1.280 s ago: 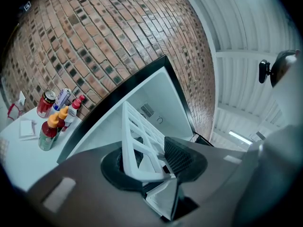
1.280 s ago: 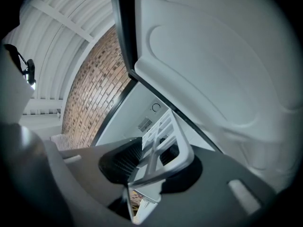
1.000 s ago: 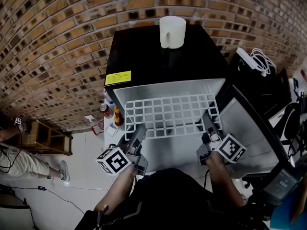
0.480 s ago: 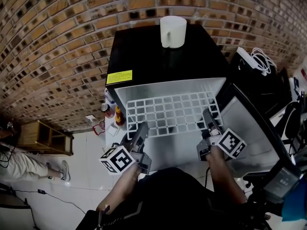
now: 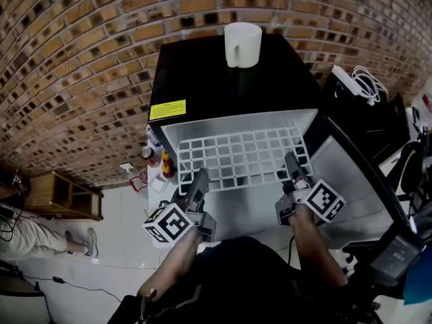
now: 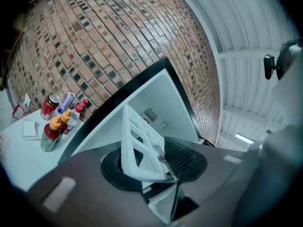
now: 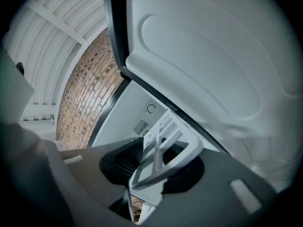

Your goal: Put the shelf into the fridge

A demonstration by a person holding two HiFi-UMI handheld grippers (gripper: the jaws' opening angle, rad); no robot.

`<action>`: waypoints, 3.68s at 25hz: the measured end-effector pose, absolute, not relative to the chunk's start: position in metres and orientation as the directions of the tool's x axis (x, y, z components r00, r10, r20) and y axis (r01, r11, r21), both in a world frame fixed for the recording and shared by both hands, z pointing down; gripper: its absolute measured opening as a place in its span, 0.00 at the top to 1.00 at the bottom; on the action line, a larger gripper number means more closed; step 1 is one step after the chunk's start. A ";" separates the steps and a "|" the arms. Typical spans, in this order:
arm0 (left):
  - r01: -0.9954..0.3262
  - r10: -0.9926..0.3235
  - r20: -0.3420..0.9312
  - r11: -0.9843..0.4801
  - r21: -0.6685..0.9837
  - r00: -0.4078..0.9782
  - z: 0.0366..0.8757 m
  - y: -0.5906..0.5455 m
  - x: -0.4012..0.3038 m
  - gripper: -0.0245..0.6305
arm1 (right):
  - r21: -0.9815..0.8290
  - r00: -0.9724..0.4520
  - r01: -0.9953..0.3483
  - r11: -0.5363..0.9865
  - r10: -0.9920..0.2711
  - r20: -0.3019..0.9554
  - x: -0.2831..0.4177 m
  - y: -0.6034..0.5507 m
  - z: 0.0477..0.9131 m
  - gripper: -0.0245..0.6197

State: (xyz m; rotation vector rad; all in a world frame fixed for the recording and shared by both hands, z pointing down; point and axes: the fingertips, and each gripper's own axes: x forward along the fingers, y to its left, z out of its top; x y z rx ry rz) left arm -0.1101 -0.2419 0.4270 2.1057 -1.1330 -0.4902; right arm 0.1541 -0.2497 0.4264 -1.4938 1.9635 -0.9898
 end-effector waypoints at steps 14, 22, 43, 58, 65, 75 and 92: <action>-0.595 -0.880 -0.024 -0.341 0.727 0.475 0.425 -0.244 -0.109 0.77 | -0.759 -0.374 -0.622 0.191 -0.924 0.074 0.109 -0.245 0.428 0.74; -0.587 -0.882 -0.033 -0.340 0.735 0.470 0.426 -0.246 -0.108 0.77 | -0.778 -0.394 -0.600 0.185 -0.915 0.087 0.106 -0.251 0.431 0.73; -0.579 -0.884 -0.033 -0.333 0.744 0.467 0.427 -0.282 -0.105 0.75 | -0.766 -0.320 -0.627 0.139 -0.943 0.092 0.109 -0.286 0.432 0.70; -0.602 -0.910 -0.055 -0.317 0.733 0.412 0.428 -0.284 -0.106 0.74 | -0.783 -0.286 -0.610 0.119 -0.955 0.078 0.110 -0.289 0.433 0.69; -0.612 -0.941 -0.030 -0.244 0.753 0.338 0.429 -0.286 -0.109 0.73 | -0.783 -0.270 -0.612 0.112 -0.960 0.075 0.112 -0.290 0.433 0.69; -0.609 -0.954 -0.021 -0.208 0.765 0.300 0.429 -0.290 -0.110 0.73 | -0.773 -0.222 -0.629 0.086 -0.972 0.073 0.115 -0.293 0.432 0.66; -0.617 -0.958 -0.010 -0.193 0.763 0.287 0.428 -0.333 -0.111 0.73 | -0.763 -0.226 -0.639 0.098 -0.972 0.064 0.114 -0.337 0.430 0.68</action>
